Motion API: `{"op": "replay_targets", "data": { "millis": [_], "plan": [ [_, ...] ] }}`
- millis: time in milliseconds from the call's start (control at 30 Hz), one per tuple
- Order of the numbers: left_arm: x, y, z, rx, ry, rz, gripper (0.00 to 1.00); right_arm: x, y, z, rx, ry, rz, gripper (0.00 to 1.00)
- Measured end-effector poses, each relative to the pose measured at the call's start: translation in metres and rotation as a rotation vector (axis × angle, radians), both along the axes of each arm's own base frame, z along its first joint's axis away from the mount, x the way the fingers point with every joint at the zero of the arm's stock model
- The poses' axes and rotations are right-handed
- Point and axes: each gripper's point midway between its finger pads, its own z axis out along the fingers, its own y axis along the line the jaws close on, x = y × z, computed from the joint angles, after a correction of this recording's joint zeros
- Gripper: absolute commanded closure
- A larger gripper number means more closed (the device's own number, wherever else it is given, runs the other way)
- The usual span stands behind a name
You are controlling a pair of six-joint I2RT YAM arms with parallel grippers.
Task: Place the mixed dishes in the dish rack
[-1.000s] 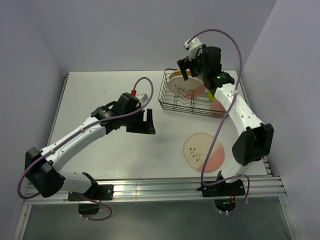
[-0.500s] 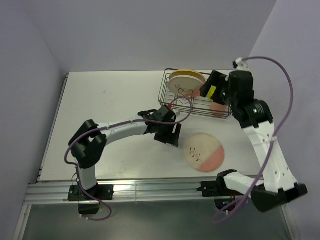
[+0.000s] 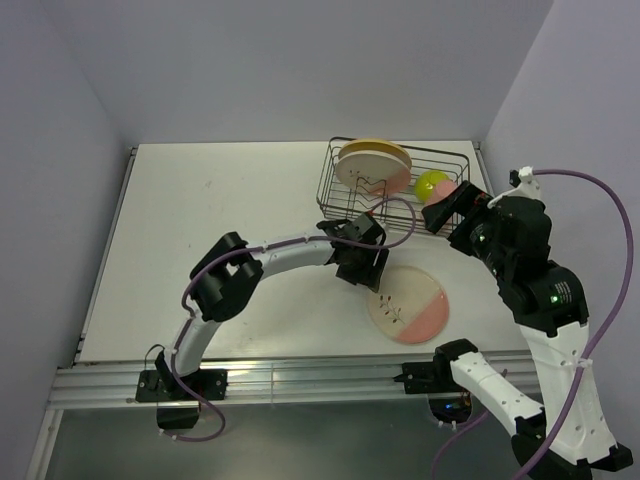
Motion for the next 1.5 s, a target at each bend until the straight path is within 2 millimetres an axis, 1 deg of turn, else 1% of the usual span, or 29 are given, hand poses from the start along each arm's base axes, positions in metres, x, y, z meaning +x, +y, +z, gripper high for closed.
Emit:
{"op": "replay_targets", "data": {
  "millis": [100,200,233,300,333,400,433,467,500,667,733,800,833,900,967,1000,1033,1067,1100,1133,1167,1200,1233,1300,1367,1433,1500],
  "plan": [
    [0.005,0.0,-0.013,0.049,-0.012,0.015,0.37,-0.003,-0.005,-0.003,-0.026,0.007,-0.009,0.0],
    [0.009,-0.004,-0.014,0.081,-0.04,0.028,0.42,-0.006,-0.008,-0.005,-0.052,0.015,-0.011,0.0],
    [0.01,-0.006,-0.016,0.092,-0.05,0.032,0.49,-0.006,-0.009,-0.006,-0.059,0.018,-0.012,0.0],
    [0.011,-0.009,-0.017,0.114,-0.078,0.042,0.56,-0.007,-0.011,-0.008,-0.072,0.023,-0.011,0.0],
    [0.011,-0.008,-0.018,0.127,-0.089,0.045,0.67,-0.007,-0.011,-0.009,-0.079,0.026,-0.011,0.0],
    [0.009,-0.011,-0.018,0.134,-0.095,0.055,0.78,-0.009,-0.012,-0.01,-0.09,0.031,-0.008,0.0],
    [0.009,-0.012,-0.018,0.136,-0.1,0.057,0.92,-0.009,-0.013,-0.01,-0.094,0.033,-0.008,0.0],
    [0.009,-0.012,-0.018,0.138,-0.106,0.064,0.98,-0.01,-0.013,-0.009,-0.098,0.033,-0.008,0.0],
    [0.009,-0.011,-0.018,0.146,-0.114,0.072,1.0,-0.01,-0.014,-0.008,-0.101,0.031,-0.008,0.0],
    [0.009,-0.004,-0.019,0.133,-0.135,0.106,1.0,-0.009,-0.014,-0.007,-0.103,0.025,-0.007,0.0],
    [0.006,0.011,-0.02,0.136,-0.145,0.128,1.0,-0.007,-0.012,-0.008,-0.095,0.023,-0.004,0.0],
    [0.005,0.036,-0.019,0.141,-0.147,0.164,1.0,-0.003,-0.008,-0.013,-0.08,0.026,0.004,0.0],
    [0.005,0.055,-0.021,0.156,-0.142,0.187,1.0,-0.001,-0.005,-0.019,-0.071,0.038,0.011,0.0],
    [0.01,0.085,-0.02,0.17,-0.133,0.233,1.0,0.004,0.001,-0.032,-0.049,0.067,0.024,0.0],
    [0.02,0.122,-0.021,0.195,-0.127,0.297,1.0,0.009,0.007,-0.045,-0.031,0.101,0.038,0.0],
    [0.024,0.139,-0.021,0.209,-0.125,0.329,0.98,0.01,0.01,-0.051,-0.024,0.117,0.046,0.0],
    [0.027,0.155,-0.02,0.22,-0.128,0.36,0.91,0.011,0.013,-0.055,-0.016,0.128,0.052,0.0],
    [0.031,0.171,-0.021,0.241,-0.132,0.391,0.81,0.013,0.015,-0.058,-0.01,0.137,0.059,0.01],
    [0.033,0.185,-0.021,0.264,-0.14,0.417,0.58,0.016,0.018,-0.064,-0.003,0.159,0.066,0.01],
    [0.035,0.199,-0.021,0.294,-0.153,0.432,0.46,0.019,0.021,-0.068,0.003,0.174,0.074,0.01],
    [0.034,0.212,-0.02,0.331,-0.164,0.447,0.39,0.02,0.023,-0.071,0.004,0.185,0.079,0.01],
    [0.033,0.221,-0.02,0.355,-0.169,0.461,0.3,0.022,0.024,-0.073,0.007,0.196,0.081,0.01],
    [0.031,0.23,-0.017,0.381,-0.181,0.468,0.25,0.023,0.026,-0.075,0.011,0.202,0.089,0.01],
    [0.025,0.244,-0.013,0.438,-0.198,0.472,0.2,0.024,0.029,-0.076,0.017,0.21,0.099,0.01],
    [0.019,0.255,-0.002,0.493,-0.237,0.462,0.2,0.024,0.031,-0.076,0.023,0.212,0.105,0.01],
    [0.018,0.255,0.015,0.518,-0.292,0.441,0.2,0.024,0.032,-0.075,0.031,0.208,0.109,0.01],
    [0.023,0.24,0.038,0.494,-0.379,0.401,0.2,0.025,0.033,-0.074,0.039,0.206,0.108,0.01]
  ]
}}
